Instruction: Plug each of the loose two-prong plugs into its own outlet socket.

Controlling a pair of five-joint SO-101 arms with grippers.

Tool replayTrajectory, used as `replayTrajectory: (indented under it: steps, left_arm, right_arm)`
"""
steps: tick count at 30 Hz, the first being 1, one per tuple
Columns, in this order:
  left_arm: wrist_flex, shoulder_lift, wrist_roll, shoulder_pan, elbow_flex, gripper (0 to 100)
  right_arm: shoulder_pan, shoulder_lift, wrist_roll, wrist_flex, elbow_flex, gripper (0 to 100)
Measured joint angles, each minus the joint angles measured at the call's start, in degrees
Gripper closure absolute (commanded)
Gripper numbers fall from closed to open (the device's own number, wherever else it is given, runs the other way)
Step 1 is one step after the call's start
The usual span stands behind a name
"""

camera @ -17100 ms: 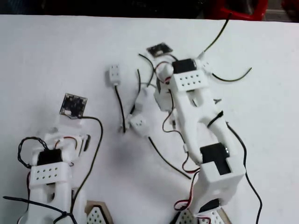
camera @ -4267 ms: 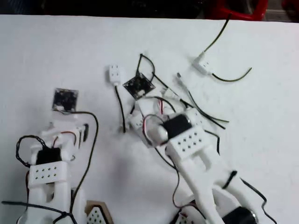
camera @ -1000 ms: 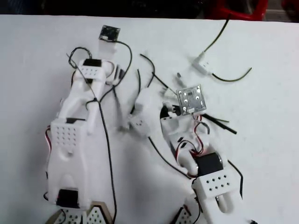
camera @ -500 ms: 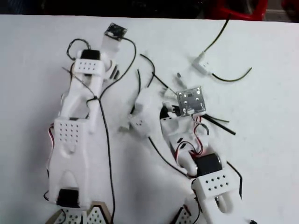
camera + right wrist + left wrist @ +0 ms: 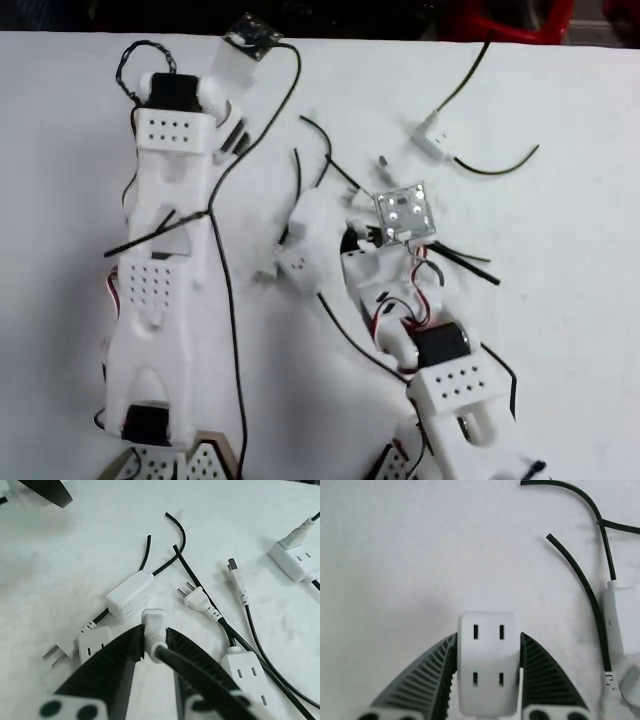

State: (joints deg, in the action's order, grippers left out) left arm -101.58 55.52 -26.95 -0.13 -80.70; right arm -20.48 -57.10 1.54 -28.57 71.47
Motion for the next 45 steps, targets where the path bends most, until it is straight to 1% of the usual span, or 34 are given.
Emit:
replayTrajectory:
  steps: [2, 5, 10, 15, 17, 19, 22, 27, 31, 34, 37, 41, 45]
  left_arm:
    - [-0.5, -0.1, -0.1, -0.3, 0.5, 98]
    - [-0.8, -3.3, -1.1, -0.1, 6.4, 98]
    - [-0.8, -15.6, -3.2, -0.2, 21.2, 98]
    - [-0.6, -30.6, -6.5, -0.1, 37.5, 98]
    - [1.3, -36.0, -7.3, -0.1, 45.5, 98]
    - [4.9, -41.2, -7.8, -0.1, 54.5, 98]
    - [12.9, -49.1, -9.8, -0.1, 69.9, 98]
    - [30.6, -60.6, -11.2, -0.1, 96.4, 98]
    - [42.7, -64.3, -13.2, -0.1, 112.1, 96]
    - [50.0, -65.1, -13.9, -0.1, 119.1, 87]
    - [55.0, -65.1, -13.9, -0.1, 123.5, 79]
    - [58.8, -65.1, -11.5, -0.8, 126.6, 77]
    - [59.8, -65.1, -11.1, -0.7, 126.8, 77]
  right_arm:
    - [0.0, 3.5, 0.0, 0.6, -0.4, 97.8]
    - [0.0, 9.1, 0.0, 1.1, -2.2, 97.8]
    - [0.0, 14.9, 0.0, 2.2, -4.4, 97.8]
    - [0.4, 15.7, 0.0, 2.3, -4.4, 97.9]
    - [0.4, 15.7, 0.0, 2.3, -4.4, 98.0]
    - [0.4, 15.7, 0.0, 2.3, -4.4, 98.0]
    - [0.4, 15.7, 0.0, 2.3, -4.4, 98.0]
    - [0.4, 15.7, 0.0, 2.3, -4.4, 98.0]
    - [0.4, 15.7, 0.0, 2.3, -4.4, 98.0]
    - [0.4, 15.7, 0.0, 2.3, -4.4, 98.0]
    - [0.4, 15.7, 0.0, 2.3, -4.4, 98.0]
    - [0.4, 15.7, 0.0, 2.3, -4.4, 98.0]
    - [0.4, 15.7, 0.0, 2.3, -4.4, 97.8]
